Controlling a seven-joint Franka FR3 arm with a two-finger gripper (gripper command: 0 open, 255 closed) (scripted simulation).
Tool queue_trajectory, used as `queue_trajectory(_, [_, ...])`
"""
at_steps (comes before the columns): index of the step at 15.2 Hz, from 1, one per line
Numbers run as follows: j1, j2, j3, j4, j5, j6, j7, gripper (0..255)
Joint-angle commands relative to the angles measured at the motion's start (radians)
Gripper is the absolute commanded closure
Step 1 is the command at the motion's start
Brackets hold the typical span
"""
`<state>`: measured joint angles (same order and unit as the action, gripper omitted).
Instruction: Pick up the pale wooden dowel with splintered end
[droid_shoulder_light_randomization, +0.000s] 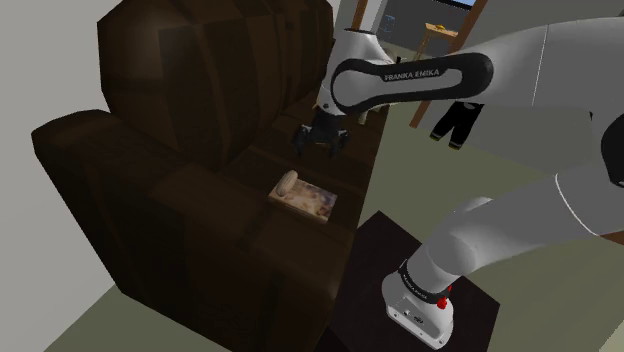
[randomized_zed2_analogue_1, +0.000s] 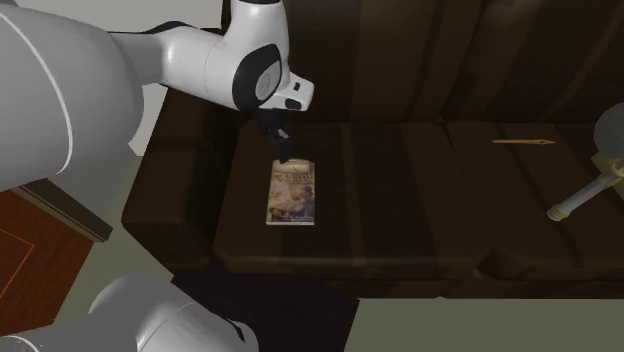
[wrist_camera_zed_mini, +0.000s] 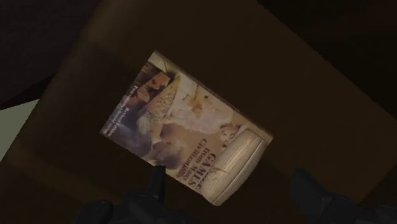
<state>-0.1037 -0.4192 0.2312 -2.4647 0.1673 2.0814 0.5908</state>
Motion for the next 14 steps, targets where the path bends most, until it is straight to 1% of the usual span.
queue_trajectory(1, [-0.015, 0.066, 0.021, -0.007, 0.010, 0.076, 0.078, 0])
queue_trajectory(5, [-0.043, 0.212, 0.055, 0.007, 0.015, 0.213, 0.229, 0])
queue_trajectory(10, [-0.067, 0.409, 0.074, 0.052, -0.008, 0.372, 0.423, 0])
queue_trajectory(14, [-0.066, 0.460, 0.072, 0.047, -0.019, 0.427, 0.443, 0])
